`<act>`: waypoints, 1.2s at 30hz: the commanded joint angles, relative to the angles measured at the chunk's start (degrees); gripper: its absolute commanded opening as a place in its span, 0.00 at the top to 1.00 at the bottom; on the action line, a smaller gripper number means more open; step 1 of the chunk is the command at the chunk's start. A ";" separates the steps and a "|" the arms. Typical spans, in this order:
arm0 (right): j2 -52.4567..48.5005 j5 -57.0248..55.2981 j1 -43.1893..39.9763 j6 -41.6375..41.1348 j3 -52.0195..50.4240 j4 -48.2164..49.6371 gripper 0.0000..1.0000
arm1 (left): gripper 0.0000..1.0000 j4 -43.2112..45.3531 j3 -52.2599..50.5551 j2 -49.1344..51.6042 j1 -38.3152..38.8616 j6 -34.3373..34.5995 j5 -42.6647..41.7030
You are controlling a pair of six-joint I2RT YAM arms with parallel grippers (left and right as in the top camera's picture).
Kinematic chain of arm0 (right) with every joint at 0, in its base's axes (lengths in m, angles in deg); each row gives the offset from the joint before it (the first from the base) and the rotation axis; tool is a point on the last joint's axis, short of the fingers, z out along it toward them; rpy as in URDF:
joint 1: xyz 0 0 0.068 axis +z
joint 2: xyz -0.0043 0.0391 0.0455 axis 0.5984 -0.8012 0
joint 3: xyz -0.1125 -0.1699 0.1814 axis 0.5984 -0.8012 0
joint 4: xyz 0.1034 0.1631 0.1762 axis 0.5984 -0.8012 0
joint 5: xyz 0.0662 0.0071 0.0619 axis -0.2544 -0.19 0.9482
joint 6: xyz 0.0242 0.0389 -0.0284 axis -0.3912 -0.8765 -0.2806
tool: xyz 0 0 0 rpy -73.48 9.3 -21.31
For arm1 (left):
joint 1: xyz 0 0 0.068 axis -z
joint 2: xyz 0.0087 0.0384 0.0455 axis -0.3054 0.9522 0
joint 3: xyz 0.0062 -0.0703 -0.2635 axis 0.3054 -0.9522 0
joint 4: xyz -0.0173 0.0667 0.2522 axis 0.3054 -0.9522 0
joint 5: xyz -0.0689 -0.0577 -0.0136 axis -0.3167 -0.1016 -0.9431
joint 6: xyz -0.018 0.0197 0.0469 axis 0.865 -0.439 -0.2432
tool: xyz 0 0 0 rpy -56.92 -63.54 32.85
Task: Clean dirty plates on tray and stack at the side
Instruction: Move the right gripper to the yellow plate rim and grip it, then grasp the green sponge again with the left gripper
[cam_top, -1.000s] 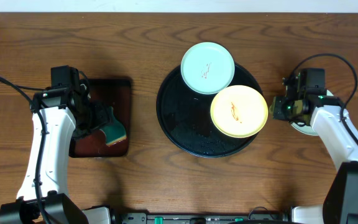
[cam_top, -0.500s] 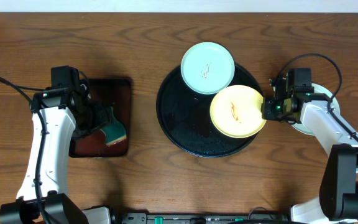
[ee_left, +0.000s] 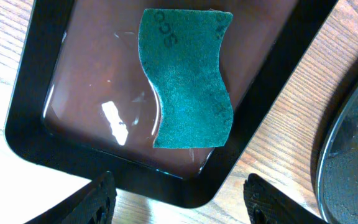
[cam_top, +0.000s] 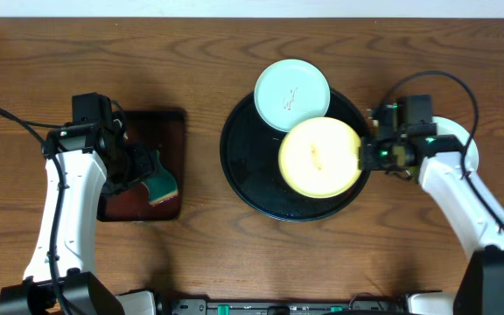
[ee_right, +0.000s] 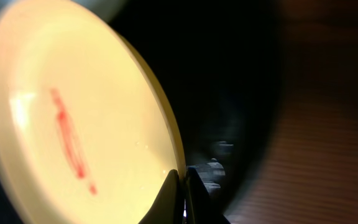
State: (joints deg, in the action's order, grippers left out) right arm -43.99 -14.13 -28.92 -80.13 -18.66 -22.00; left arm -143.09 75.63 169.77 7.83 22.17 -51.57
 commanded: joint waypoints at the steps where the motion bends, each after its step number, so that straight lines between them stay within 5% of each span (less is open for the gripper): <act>1: -0.20 -0.15 5.09 -8.70 0.22 -0.26 0.99 | 0.33 -0.15 -0.42 -0.04 0.04 -0.55 1.09; 9: -2.40 -10.32 15.02 -27.08 0.11 -0.26 0.98 | 0.33 -0.17 -0.42 -0.04 0.04 -0.55 1.09; 12: -2.43 -14.10 17.25 -27.21 0.11 0.04 0.77 | 0.33 -0.20 -0.42 -0.04 0.02 -0.55 1.09; 22: -2.71 -15.04 14.97 -0.76 0.11 2.95 0.67 | 0.33 -0.61 -0.42 -0.04 0.04 -0.55 1.09; 31: -10.97 -5.92 12.61 1.31 0.11 5.68 0.71 | 0.33 -0.59 -0.42 -0.04 0.04 -0.55 1.09; 36: -13.92 -4.55 12.61 0.83 0.11 7.63 0.88 | 0.33 -0.61 -0.42 -0.04 0.04 -0.55 1.09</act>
State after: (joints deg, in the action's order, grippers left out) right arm -57.06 -21.02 -15.96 -80.04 -18.66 -14.85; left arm -143.40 75.63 169.77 7.83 22.17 -51.57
